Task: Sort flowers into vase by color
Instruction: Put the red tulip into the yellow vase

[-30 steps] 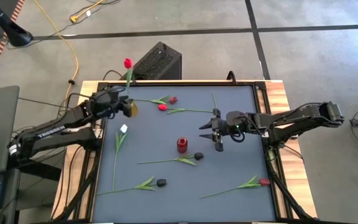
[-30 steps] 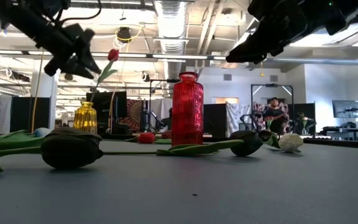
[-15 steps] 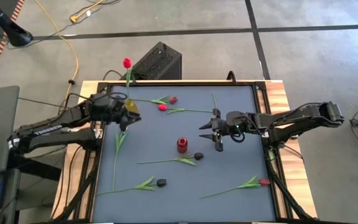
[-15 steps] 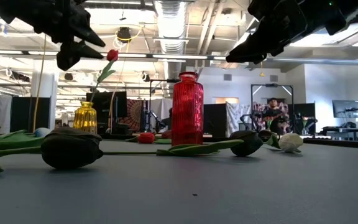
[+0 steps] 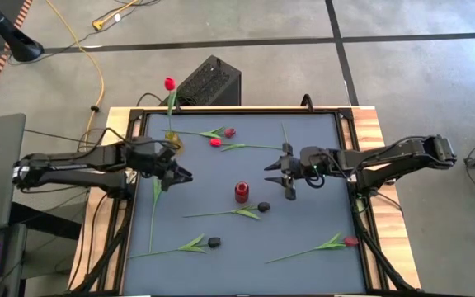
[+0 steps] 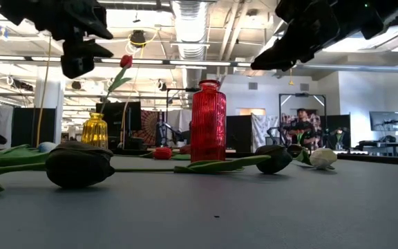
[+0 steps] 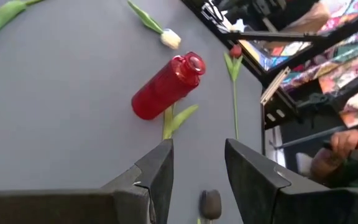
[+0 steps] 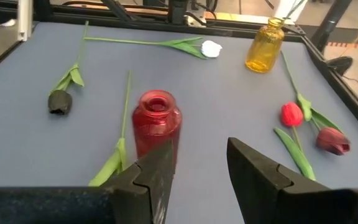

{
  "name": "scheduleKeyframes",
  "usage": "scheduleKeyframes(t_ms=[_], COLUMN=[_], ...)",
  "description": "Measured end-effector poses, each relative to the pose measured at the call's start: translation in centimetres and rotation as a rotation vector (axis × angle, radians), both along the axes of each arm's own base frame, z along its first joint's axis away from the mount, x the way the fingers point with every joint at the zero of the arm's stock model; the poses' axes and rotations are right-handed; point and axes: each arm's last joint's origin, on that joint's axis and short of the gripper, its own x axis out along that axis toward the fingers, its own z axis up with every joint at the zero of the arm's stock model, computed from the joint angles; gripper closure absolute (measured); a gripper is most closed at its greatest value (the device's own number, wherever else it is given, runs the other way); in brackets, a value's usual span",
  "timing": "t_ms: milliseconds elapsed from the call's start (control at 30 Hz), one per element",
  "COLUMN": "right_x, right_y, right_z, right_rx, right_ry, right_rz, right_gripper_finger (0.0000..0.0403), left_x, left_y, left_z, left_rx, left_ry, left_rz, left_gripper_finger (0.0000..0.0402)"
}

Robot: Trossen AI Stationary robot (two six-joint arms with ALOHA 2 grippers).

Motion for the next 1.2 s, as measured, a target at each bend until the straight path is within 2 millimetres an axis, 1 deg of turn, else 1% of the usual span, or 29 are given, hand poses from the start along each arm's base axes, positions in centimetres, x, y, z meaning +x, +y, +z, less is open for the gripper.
scheduleKeyframes(t_ms=[67, 167, 300, 400, 633, 733, 867, 933, 1200], right_x=[0.0, -0.4, -0.9, -1.1, -0.5, -0.1, 0.5, 0.9, 1.8], right_y=[-0.5, -2.1, -5.0, -7.5, -12.1, -13.4, -14.0, -14.2, -16.3], right_z=[0.0, -0.4, -1.3, -2.4, -7.0, -8.4, -9.6, -10.2, -11.5], right_rx=[0.012, 0.003, -0.011, -0.018, -0.008, -0.035, -0.067, -0.061, 0.024], right_ry=[0.001, 0.045, 0.123, 0.185, 0.386, 0.467, 0.543, 0.589, 0.693], right_rz=[-0.074, -0.215, -0.344, -0.429, -0.394, -0.374, -0.316, -0.297, -0.325], right_gripper_finger=[0.0227, 0.0227, 0.0227, 0.0227, 0.0227, 0.0228, 0.0235, 0.0242, 0.0278], left_x=[0.6, 1.5, 2.6, 3.5, 5.4, 6.0, 6.5, 6.6, 6.5], left_y=[-0.2, -0.6, -1.0, -1.2, -1.1, -1.1, -1.0, -1.0, -1.2], left_z=[-0.1, -0.4, -0.9, -1.2, -1.1, -0.7, -0.2, 0.0, -0.1], left_rx=[0.036, 0.11, 0.236, 0.338, 0.595, 0.709, 0.829, 0.86, 0.868], left_ry=[-0.009, -0.011, -0.007, -0.022, -0.128, -0.194, -0.267, -0.29, -0.306], left_rz=[-0.019, -0.038, -0.018, -0.016, -0.071, -0.086, -0.1, -0.109, -0.153], left_gripper_finger=[0.027, 0.027, 0.027, 0.027, 0.027, 0.027, 0.027, 0.027, 0.027])
